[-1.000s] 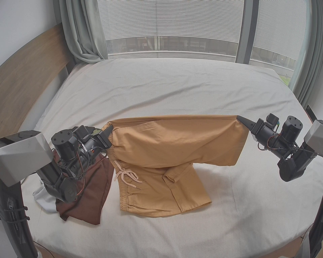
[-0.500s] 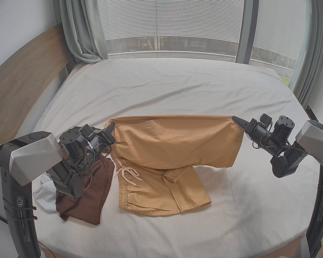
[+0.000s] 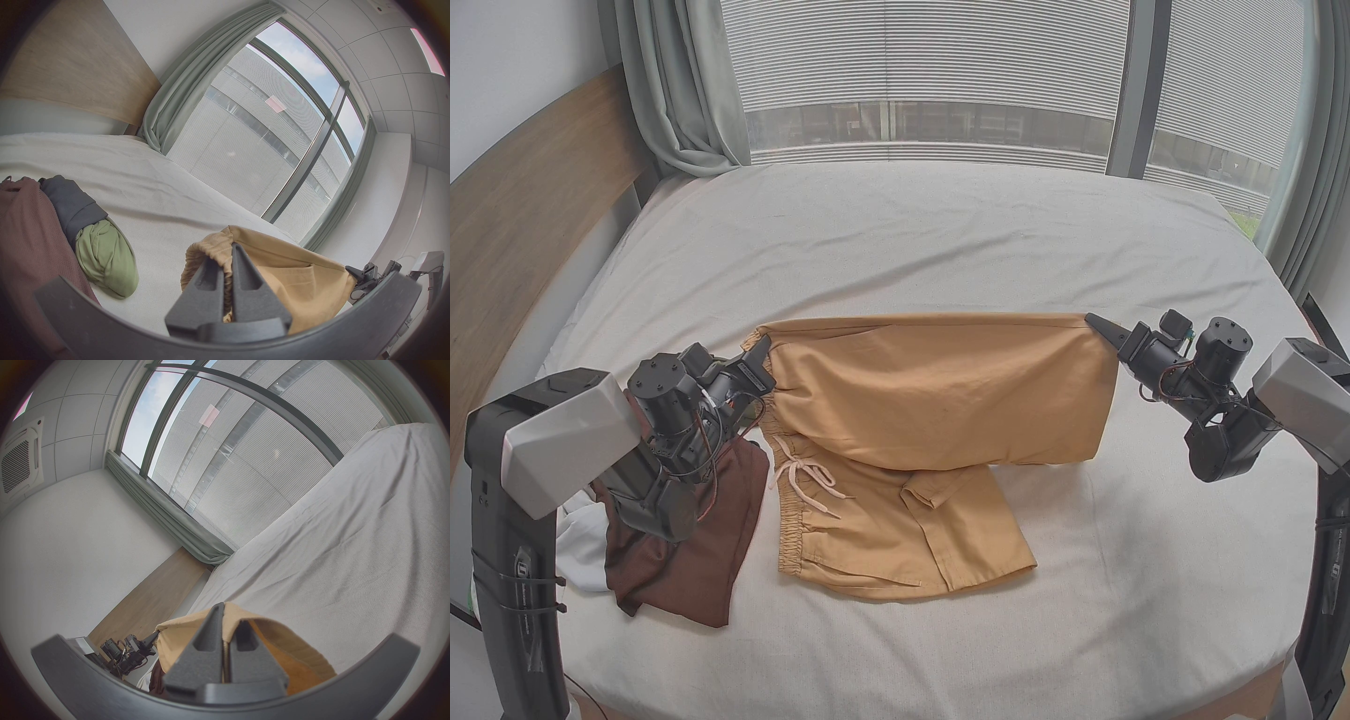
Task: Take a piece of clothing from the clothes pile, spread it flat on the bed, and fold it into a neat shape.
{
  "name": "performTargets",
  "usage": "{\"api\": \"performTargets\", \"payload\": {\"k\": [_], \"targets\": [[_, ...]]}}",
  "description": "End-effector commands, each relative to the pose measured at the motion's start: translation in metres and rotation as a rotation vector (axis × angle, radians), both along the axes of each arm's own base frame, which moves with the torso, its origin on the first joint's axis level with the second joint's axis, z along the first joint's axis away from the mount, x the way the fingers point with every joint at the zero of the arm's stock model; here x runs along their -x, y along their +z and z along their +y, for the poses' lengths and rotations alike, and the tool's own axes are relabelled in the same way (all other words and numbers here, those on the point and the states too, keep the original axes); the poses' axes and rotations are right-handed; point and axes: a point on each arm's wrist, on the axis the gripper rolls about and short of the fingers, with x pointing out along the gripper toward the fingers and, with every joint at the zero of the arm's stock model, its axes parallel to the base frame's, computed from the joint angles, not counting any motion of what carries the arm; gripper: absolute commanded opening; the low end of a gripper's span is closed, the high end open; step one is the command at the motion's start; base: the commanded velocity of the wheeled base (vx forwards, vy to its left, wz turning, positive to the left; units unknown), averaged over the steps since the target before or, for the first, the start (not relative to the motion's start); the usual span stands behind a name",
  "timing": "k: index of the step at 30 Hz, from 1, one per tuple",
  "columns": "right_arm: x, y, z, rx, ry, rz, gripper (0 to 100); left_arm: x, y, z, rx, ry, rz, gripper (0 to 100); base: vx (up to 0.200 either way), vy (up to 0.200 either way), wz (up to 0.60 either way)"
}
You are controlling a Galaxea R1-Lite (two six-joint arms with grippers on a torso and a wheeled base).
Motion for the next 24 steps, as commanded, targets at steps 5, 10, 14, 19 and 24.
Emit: {"api": "performTargets", "payload": {"k": [5, 10, 14, 19, 24], "targets": [[-0.022, -0.020, 0.002, 0.000, 0.002, 0.008, 0, -0.017, -0.016, -0.003, 0.002, 0.000, -0.006, 0, 0.000, 0.000, 0.00], [-0.030, -0.022, 0.002, 0.000, 0.000, 0.004, 0, -0.025, -0.016, -0.004, 0.016, 0.003, -0.015, 0, 0.000, 0.000, 0.00], [-0.037, -0.024, 0.001, -0.001, -0.001, -0.007, 0, -0.029, -0.018, -0.004, 0.020, 0.003, -0.009, 0, 0.000, 0.000, 0.00], [-0.044, -0.026, 0.002, -0.001, -0.001, -0.007, 0, -0.031, -0.020, -0.004, 0.020, 0.003, -0.006, 0, 0.000, 0.000, 0.00], [-0.053, -0.027, 0.002, -0.002, -0.001, -0.019, 0, -0.035, -0.020, -0.003, 0.020, 0.005, -0.007, 0, 0.000, 0.000, 0.00]]}}
